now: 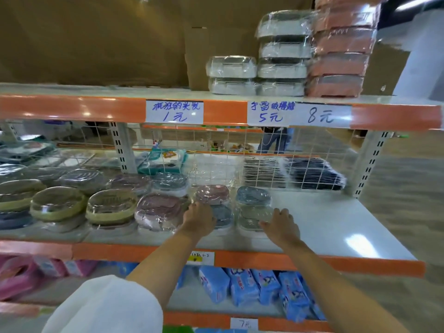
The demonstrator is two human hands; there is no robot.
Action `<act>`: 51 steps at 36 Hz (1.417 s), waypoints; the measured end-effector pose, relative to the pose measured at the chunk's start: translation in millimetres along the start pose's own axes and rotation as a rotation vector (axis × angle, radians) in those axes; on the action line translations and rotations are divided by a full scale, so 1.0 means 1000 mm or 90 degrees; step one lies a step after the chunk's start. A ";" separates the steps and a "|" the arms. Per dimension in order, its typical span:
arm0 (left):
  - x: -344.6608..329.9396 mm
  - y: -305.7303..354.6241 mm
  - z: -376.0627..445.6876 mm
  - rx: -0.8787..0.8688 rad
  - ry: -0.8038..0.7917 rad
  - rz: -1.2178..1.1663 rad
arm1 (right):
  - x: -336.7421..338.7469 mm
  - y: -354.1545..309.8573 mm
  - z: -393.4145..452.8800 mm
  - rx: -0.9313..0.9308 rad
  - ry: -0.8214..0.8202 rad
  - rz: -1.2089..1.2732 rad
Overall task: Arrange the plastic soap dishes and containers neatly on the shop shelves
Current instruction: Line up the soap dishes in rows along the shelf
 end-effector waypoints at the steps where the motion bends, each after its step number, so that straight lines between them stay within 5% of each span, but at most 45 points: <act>1: 0.003 0.000 -0.003 -0.022 0.000 0.039 | 0.002 -0.003 -0.004 0.015 -0.003 0.003; 12: 0.043 -0.009 -0.055 -0.123 -0.053 0.132 | 0.031 -0.045 -0.065 0.079 -0.154 -0.065; 35: 0.242 0.009 -0.157 -0.375 0.080 0.100 | 0.212 -0.162 -0.182 0.242 0.044 -0.167; 51: 0.324 0.032 -0.110 -0.305 0.198 0.032 | 0.301 -0.158 -0.133 0.236 0.149 -0.075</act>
Point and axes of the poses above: each hand's wrist, its own z-axis towards the middle knuckle, its own x-axis out of the back of the hand, y = z × x, the point moved 1 cm from there along z, towards the middle knuckle, and after that the axes turned 5 degrees about x, right-handed, at the moved point
